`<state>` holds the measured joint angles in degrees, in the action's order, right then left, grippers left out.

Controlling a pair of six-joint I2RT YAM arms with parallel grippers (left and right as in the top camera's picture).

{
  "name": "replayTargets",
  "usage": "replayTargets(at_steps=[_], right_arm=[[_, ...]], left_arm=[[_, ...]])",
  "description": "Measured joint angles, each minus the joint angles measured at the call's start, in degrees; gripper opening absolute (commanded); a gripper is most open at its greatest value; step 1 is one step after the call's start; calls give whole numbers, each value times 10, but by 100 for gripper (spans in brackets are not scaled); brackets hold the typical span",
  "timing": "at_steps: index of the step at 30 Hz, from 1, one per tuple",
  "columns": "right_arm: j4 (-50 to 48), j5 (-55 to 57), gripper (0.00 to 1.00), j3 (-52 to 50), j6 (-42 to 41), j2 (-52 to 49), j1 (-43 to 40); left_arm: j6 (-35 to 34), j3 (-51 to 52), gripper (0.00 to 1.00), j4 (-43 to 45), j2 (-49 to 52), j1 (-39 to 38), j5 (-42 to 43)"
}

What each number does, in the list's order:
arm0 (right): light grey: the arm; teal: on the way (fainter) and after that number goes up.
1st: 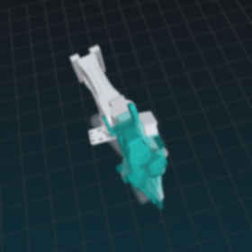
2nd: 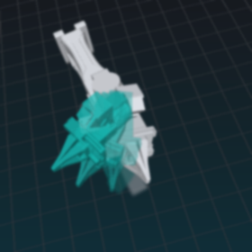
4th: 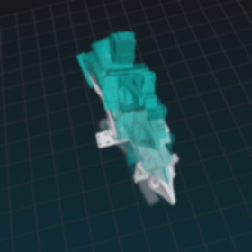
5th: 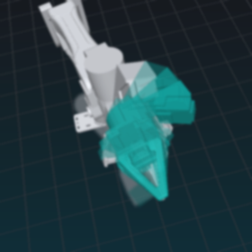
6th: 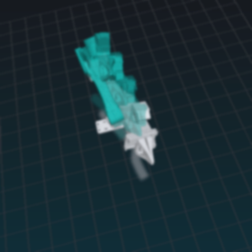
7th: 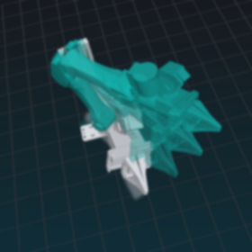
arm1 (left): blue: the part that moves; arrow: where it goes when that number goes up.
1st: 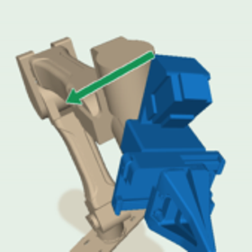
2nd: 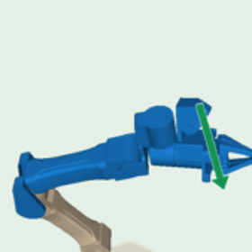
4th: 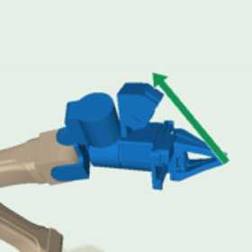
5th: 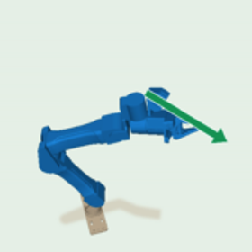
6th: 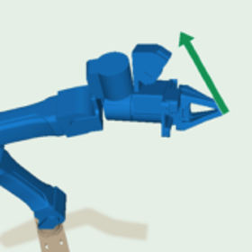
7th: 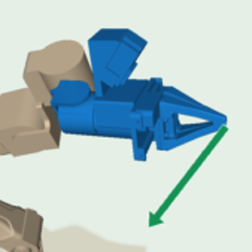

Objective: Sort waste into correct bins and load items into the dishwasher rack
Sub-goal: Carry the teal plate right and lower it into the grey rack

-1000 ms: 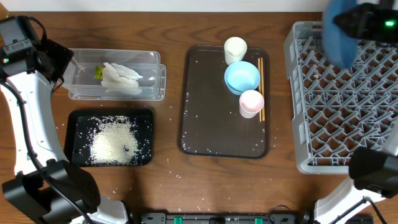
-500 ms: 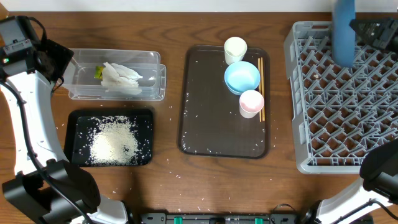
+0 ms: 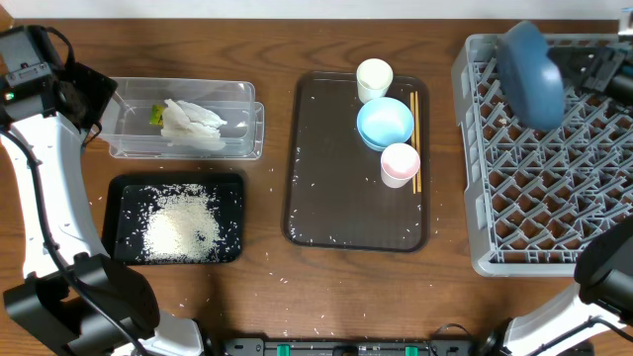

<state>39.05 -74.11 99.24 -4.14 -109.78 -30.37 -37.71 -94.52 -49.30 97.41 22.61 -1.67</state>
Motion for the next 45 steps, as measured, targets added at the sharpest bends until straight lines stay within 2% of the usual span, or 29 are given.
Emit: replayTargets(at_steps=[12,26,45], right_arm=[[-23,6,1,0,-61,0,-62],[-38,-9,1,0,-170,0,-59],[-44,29,1,0,-224,-19,-31]], left_arm=[[0,0,90,0,0,0,0],[0,0,90,0,0,0,0],[0,0,91,0,0,0,0]])
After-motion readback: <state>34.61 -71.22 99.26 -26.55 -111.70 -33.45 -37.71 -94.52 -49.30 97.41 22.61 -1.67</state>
